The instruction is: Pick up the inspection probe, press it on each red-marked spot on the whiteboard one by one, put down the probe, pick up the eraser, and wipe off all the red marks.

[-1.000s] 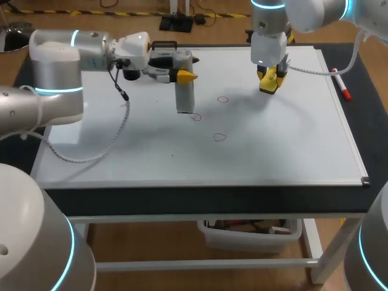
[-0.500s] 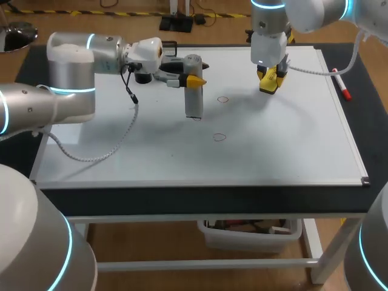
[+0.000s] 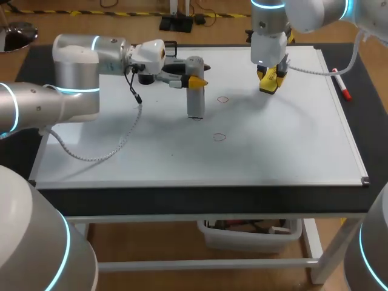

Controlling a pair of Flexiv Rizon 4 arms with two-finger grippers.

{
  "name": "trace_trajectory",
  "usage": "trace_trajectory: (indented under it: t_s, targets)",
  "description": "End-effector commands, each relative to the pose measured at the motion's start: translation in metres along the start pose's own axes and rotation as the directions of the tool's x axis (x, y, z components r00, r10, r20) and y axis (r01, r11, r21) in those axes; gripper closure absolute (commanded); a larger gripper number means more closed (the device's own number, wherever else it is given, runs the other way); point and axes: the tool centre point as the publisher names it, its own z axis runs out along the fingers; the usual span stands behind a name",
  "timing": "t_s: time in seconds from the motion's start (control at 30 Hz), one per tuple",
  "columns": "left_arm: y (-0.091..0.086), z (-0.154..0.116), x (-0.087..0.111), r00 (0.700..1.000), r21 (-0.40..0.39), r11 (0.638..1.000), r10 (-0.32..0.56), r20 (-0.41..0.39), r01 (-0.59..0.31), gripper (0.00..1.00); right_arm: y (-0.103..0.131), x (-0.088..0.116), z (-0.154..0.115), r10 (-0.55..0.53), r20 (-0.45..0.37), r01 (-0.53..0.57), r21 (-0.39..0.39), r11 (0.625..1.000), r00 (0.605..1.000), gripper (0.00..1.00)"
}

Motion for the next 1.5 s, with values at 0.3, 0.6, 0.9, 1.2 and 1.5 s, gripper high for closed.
trace_trajectory:
  t_s: [0.3,0.6,0.9,1.2,1.5]
  targets:
    - [0.008,-0.005,-0.01,1.0,0.0,1.0,0.007,-0.005,-0.007,1.0,-0.001,0.001,-0.002,-0.002,-0.004,0.002,0.001,1.0,1.0,1.0]
    - [0.013,-0.003,-0.009,1.0,0.003,1.0,0.002,-0.012,-0.002,1.0,-0.001,0.001,-0.002,-0.002,-0.004,0.002,0.001,1.0,1.0,1.0]
    - [0.018,-0.002,-0.008,1.0,-0.001,1.0,0.01,-0.009,-0.01,1.0,-0.001,0.001,-0.002,-0.002,-0.004,0.002,0.001,1.0,1.0,1.0]
    - [0.02,-0.003,-0.008,1.0,-0.011,1.0,0.009,-0.002,-0.009,1.0,-0.001,0.001,-0.002,-0.002,-0.004,0.002,0.001,1.0,1.0,1.0]
    - [0.021,-0.002,-0.008,1.0,-0.018,1.0,0.004,-0.002,-0.004,1.0,-0.001,0.001,-0.002,-0.002,-0.004,0.002,0.001,1.0,1.0,1.0]
